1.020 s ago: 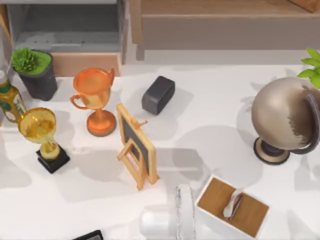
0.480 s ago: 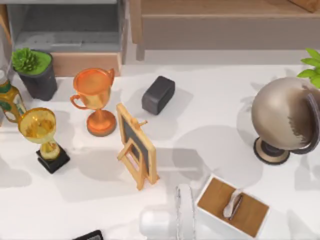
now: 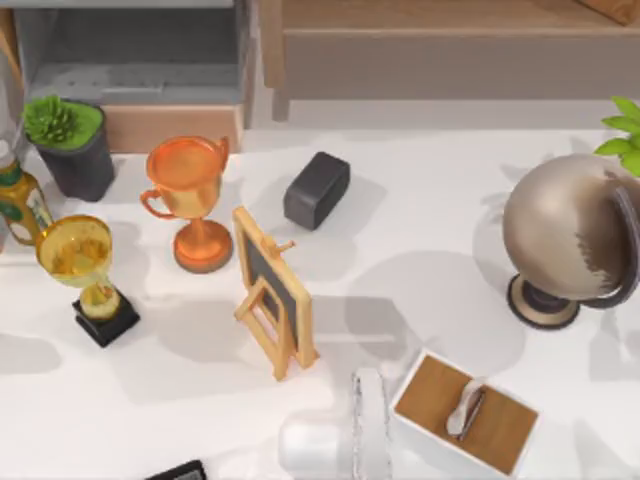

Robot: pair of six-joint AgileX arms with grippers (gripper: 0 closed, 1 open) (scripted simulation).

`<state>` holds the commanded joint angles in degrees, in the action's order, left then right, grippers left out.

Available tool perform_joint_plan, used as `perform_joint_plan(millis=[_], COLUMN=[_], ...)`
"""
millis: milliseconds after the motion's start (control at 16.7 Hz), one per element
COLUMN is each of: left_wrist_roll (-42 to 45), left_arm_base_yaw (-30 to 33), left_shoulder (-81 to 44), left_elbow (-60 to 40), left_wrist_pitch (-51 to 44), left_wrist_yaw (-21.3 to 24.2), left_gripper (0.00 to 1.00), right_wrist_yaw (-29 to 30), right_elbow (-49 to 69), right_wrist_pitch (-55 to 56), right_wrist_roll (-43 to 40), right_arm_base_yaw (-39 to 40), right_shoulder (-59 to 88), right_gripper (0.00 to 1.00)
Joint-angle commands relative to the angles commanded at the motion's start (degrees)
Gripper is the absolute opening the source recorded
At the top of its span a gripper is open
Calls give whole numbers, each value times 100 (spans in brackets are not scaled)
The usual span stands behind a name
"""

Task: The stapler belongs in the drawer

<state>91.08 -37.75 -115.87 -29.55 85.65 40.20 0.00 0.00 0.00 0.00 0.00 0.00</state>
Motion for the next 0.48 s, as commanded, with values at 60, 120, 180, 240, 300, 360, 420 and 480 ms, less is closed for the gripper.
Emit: perform_joint_plan(millis=[60, 120, 180, 240, 300, 360, 420, 480], left_wrist_roll=[0, 0, 0, 0, 0, -20, -20, -22], left_arm_base_yaw=[0, 0, 0, 0, 0, -14, 5, 77], left_shoulder=[0, 0, 0, 0, 0, -58, -74, -124], left_elbow=[0, 0, 0, 0, 0, 6, -11, -86], left_wrist_pitch=[0, 0, 0, 0, 0, -52, -70, -134], left_wrist_yaw=[0, 0, 0, 0, 0, 0, -13, -67], left_gripper=[0, 0, 0, 0, 0, 0, 0, 0], right_wrist_yaw=[0, 0, 0, 0, 0, 0, 0, 0], right_elbow=[0, 0, 0, 0, 0, 0, 0, 0], right_wrist_pitch=[0, 0, 0, 0, 0, 0, 0, 0], right_wrist_roll=[0, 0, 0, 0, 0, 0, 0, 0], right_arm_base_yaw=[0, 0, 0, 0, 0, 0, 0, 0], right_shoulder=[0, 0, 0, 0, 0, 0, 0, 0], right_gripper=[100, 100, 100, 100, 100, 100, 100, 100])
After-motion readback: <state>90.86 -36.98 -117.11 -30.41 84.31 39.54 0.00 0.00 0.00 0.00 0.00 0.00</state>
